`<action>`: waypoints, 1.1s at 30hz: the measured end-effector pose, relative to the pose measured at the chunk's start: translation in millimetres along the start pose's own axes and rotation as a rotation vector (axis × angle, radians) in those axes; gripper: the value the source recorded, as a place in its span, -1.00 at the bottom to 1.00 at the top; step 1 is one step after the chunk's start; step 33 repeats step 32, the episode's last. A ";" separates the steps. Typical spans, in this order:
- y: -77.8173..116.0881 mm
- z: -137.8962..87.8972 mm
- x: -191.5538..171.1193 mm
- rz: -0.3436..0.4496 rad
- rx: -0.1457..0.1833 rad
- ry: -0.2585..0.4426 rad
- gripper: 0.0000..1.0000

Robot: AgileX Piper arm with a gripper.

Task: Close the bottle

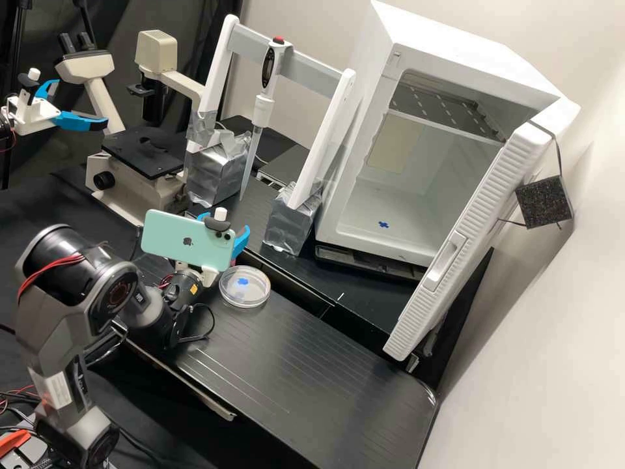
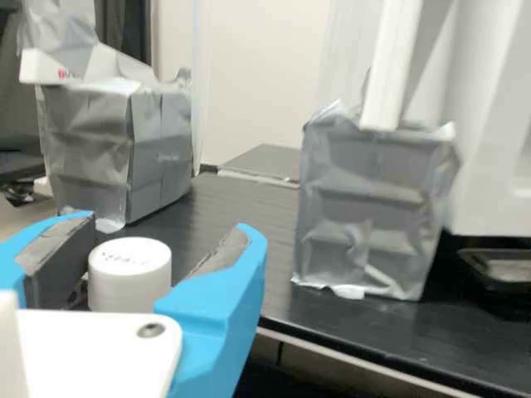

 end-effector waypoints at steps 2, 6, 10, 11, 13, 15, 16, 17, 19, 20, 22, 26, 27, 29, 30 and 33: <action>4.4 -2.9 -5.6 0.021 -0.002 0.012 1.00; 12.3 -9.4 -19.7 0.066 0.008 0.057 1.00; 18.6 -13.9 -31.1 0.097 0.020 0.112 1.00; 20.5 -14.2 -33.6 0.106 0.027 0.119 1.00; 23.7 -13.0 -39.4 0.127 0.038 0.116 1.00; 25.7 -12.5 -43.6 0.152 0.043 0.104 1.00; 25.9 -11.7 -45.9 0.165 0.049 0.093 1.00; 26.7 -11.2 -48.2 0.186 0.056 0.080 1.00; 30.0 -9.9 -52.8 0.258 0.074 0.039 1.00; 30.2 -9.4 -55.3 0.279 0.076 0.023 1.00; 31.8 -7.8 -59.4 0.328 0.097 -0.010 1.00; 32.4 -5.3 -63.2 0.364 0.121 -0.037 1.00; 31.9 -5.0 -63.7 0.362 0.122 -0.038 1.00; 31.5 -4.4 -64.2 0.357 0.137 -0.035 1.00; 31.4 -4.0 -64.6 0.352 0.145 -0.031 1.00; 32.1 -3.1 -65.0 0.349 0.164 -0.026 1.00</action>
